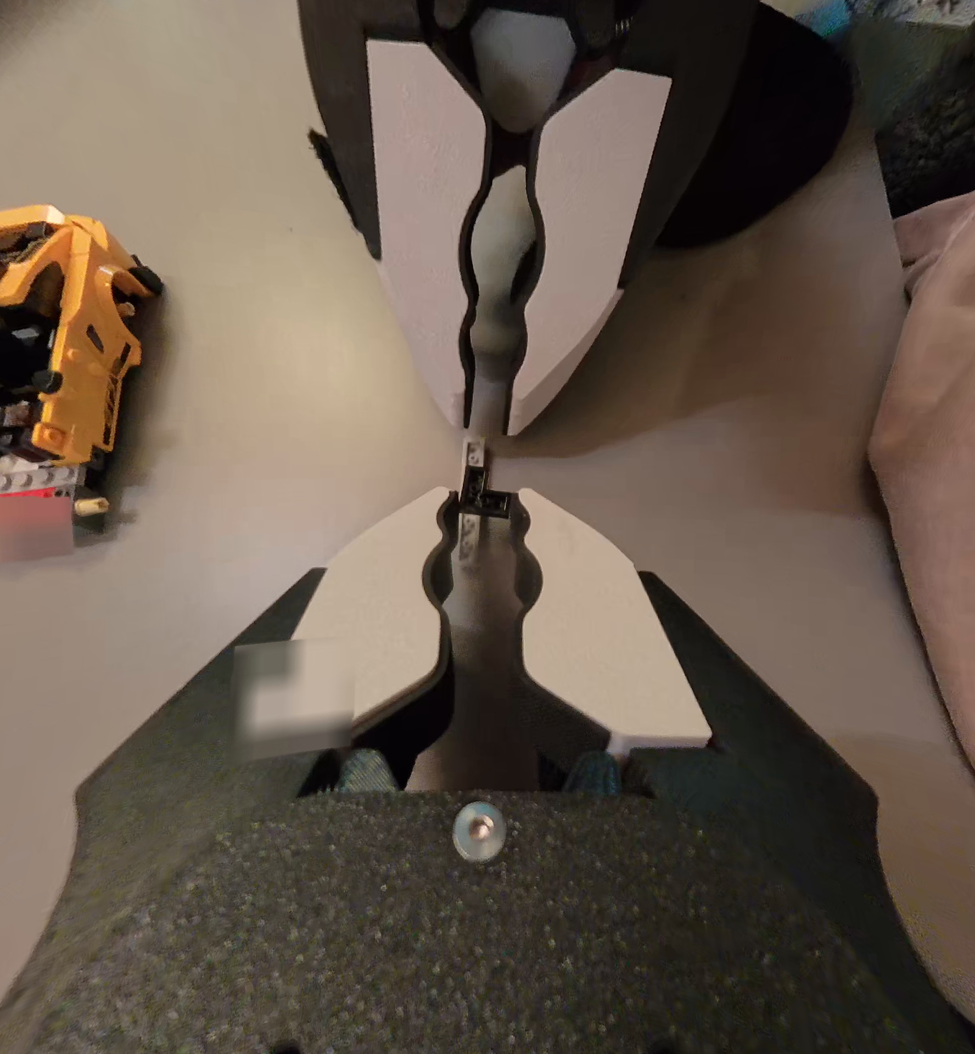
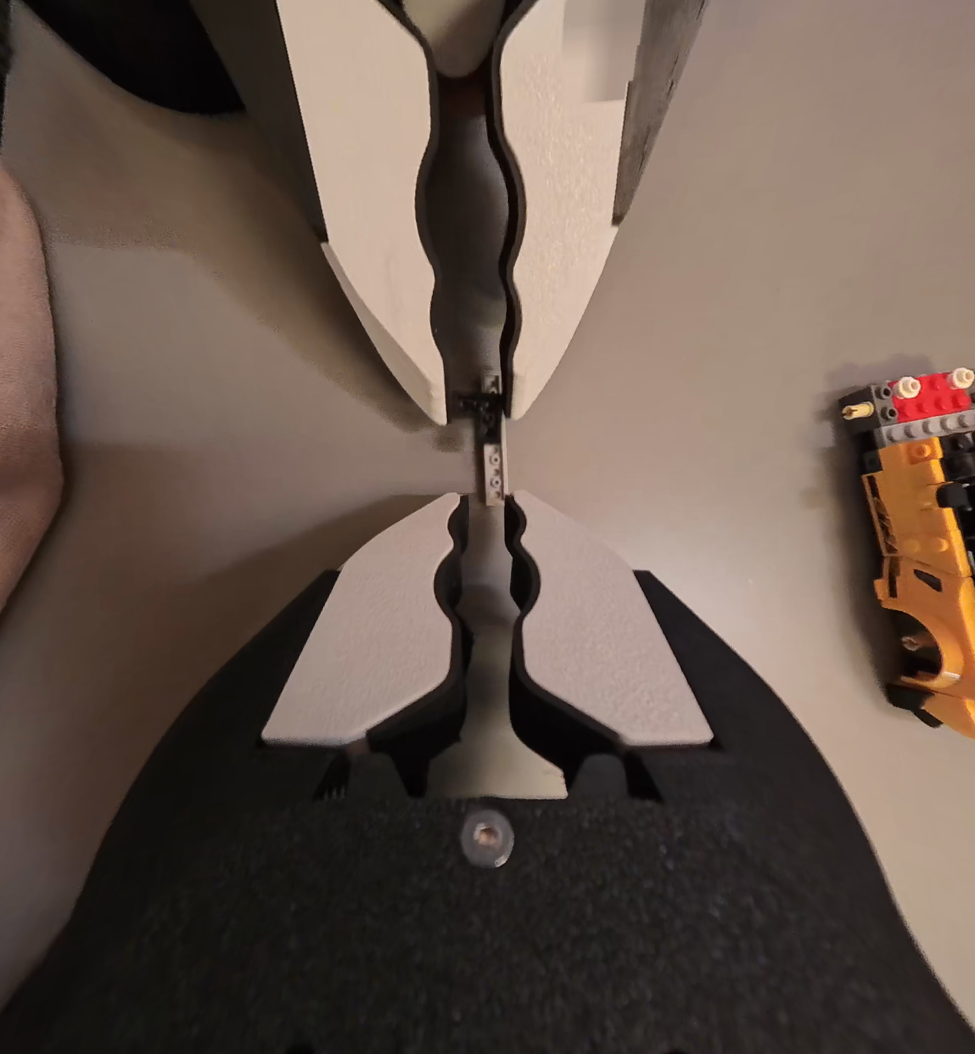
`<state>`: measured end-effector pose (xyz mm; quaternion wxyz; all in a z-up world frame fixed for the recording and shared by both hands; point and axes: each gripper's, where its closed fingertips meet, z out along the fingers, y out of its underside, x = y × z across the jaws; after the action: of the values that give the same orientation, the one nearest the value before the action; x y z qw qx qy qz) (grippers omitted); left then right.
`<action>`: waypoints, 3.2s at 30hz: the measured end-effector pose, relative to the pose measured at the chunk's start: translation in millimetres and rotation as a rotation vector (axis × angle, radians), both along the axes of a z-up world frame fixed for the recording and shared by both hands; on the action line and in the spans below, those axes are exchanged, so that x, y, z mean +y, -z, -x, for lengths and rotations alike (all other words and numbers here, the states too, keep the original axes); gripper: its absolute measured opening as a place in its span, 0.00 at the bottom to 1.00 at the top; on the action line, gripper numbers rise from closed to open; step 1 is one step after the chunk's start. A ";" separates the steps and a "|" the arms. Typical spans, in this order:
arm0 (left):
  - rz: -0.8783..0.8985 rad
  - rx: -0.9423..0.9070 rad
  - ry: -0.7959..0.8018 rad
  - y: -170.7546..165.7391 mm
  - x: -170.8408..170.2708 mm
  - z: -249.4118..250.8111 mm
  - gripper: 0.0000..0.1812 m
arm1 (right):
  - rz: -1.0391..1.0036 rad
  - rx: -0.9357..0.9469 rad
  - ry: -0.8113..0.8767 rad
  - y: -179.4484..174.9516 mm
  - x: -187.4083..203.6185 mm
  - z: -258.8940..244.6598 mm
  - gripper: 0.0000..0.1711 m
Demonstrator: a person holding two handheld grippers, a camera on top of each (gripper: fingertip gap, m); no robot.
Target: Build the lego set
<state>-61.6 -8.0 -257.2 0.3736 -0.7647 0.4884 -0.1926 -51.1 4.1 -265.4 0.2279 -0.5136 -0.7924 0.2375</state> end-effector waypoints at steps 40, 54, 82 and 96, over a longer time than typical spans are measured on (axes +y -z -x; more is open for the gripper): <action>-0.087 -0.021 -0.104 -15.0 9.1 -9.7 0.05 | 0.228 0.191 0.553 -25.2 5.0 1.3 0.05; -0.016 0.035 0.111 0.3 -1.4 -4.8 0.04 | 0.014 0.130 0.132 -17.3 -4.4 -1.9 0.12; -0.052 0.099 0.156 -0.4 1.8 -5.7 0.06 | 0.030 0.005 0.076 1.6 -1.6 10.7 0.10; -0.014 0.095 0.127 8.0 4.9 -8.1 0.08 | 0.034 -0.071 0.078 4.6 -2.1 8.1 0.09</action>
<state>-53.5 -3.1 -265.2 0.3424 -0.7380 0.5543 -0.1758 -59.2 1.9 -270.0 0.1997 -0.5561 -0.7752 0.2235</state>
